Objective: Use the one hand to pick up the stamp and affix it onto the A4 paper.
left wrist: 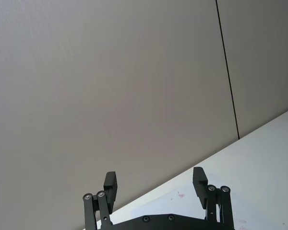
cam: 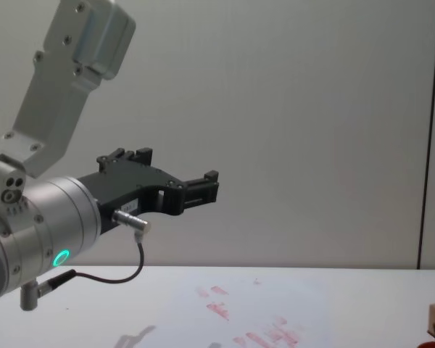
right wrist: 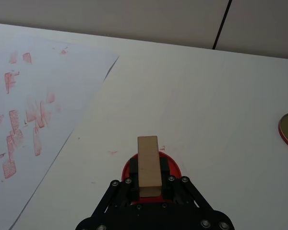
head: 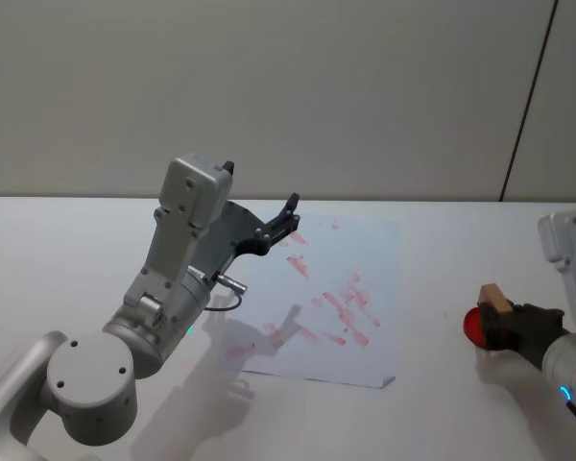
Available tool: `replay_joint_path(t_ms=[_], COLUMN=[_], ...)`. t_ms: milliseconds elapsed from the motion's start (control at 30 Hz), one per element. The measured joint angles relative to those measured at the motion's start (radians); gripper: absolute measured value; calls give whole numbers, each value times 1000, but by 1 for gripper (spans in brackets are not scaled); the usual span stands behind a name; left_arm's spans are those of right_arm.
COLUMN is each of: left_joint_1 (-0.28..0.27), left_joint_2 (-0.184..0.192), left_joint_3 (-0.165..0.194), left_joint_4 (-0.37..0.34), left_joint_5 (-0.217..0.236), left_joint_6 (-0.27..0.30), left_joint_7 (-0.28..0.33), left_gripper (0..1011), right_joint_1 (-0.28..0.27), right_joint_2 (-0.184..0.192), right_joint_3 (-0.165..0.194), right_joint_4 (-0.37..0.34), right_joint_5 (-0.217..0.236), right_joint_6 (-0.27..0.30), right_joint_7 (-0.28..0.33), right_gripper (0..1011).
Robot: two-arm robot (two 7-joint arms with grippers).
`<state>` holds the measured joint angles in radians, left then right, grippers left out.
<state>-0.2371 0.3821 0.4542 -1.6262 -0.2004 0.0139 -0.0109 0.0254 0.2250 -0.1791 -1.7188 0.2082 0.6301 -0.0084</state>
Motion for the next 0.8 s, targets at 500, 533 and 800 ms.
replay_joint_path(t_ms=[500, 533, 800], left_joint_1=[0, 0, 0], left_joint_2=[0, 0, 0], left_joint_3=[0, 0, 0], left_joint_4=[0, 0, 0], left_joint_5=[0, 0, 0], left_joint_6=[0, 0, 0], left_joint_7=[0, 0, 0], left_gripper=[1003, 1003, 1003], right_joint_1=[1, 2, 2], right_joint_2=[-3, -3, -4], right_joint_3=[1, 1, 1], right_joint_4=[16, 17, 20], right_joint_5=[-15, -16, -19], right_joint_6=[0, 0, 0], right_joint_7=[0, 0, 0], right_gripper=[508, 535, 829])
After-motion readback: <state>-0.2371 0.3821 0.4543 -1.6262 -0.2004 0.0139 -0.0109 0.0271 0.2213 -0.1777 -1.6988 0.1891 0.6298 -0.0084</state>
